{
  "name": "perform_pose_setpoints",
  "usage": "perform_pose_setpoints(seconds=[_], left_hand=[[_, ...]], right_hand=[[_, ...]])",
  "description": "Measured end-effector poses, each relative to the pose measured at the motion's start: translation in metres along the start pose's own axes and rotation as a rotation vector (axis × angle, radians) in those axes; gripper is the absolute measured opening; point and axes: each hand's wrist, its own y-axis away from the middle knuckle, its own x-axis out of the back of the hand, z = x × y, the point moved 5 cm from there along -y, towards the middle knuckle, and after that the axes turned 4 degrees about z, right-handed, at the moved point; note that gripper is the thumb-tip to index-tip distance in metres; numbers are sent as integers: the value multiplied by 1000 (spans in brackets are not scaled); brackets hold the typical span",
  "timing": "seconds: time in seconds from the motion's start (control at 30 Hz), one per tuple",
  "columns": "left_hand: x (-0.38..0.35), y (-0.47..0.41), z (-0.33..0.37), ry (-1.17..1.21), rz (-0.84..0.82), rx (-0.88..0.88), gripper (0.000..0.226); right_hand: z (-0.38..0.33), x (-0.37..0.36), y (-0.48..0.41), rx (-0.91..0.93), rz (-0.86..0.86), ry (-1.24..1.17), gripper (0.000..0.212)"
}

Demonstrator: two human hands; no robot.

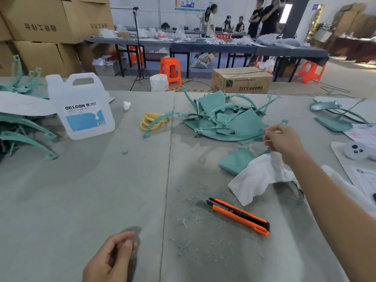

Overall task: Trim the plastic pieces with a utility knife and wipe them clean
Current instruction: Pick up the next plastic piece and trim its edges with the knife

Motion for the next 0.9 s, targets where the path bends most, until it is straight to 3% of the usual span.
perform_pose_setpoints(seconds=[0.07,0.13,0.2,0.23,0.3,0.37,0.5,0.63,0.77,0.9], left_hand=[[0,-1,-2,17,-1,10,34],[0,0,-3,7,-15,12,38],[1,2,-2,1,-20,-2,41],[2,2,-3,1,-19,-5,41],[2,1,-4,-3,-29,4,41],[3,0,-6,-11,-37,23,42],[2,2,-3,-22,-42,20,40],[2,3,-1,-32,-31,21,38],[2,2,-4,-39,-23,36,37],[0,0,-7,-23,-28,44,38]], right_hand=[[1,9,-3,27,158,65,15],[12,22,-6,-108,252,31,49],[23,18,-11,-243,150,-50,72],[24,9,-11,-283,45,-94,68],[23,-7,-12,-315,-114,-168,34],[21,-15,-13,-298,-98,-164,16],[28,-12,-18,-322,-18,-14,31],[43,-28,-19,-342,-117,-59,14],[22,-31,-13,-258,-205,-131,17],[-29,-19,4,-15,-317,-187,19]])
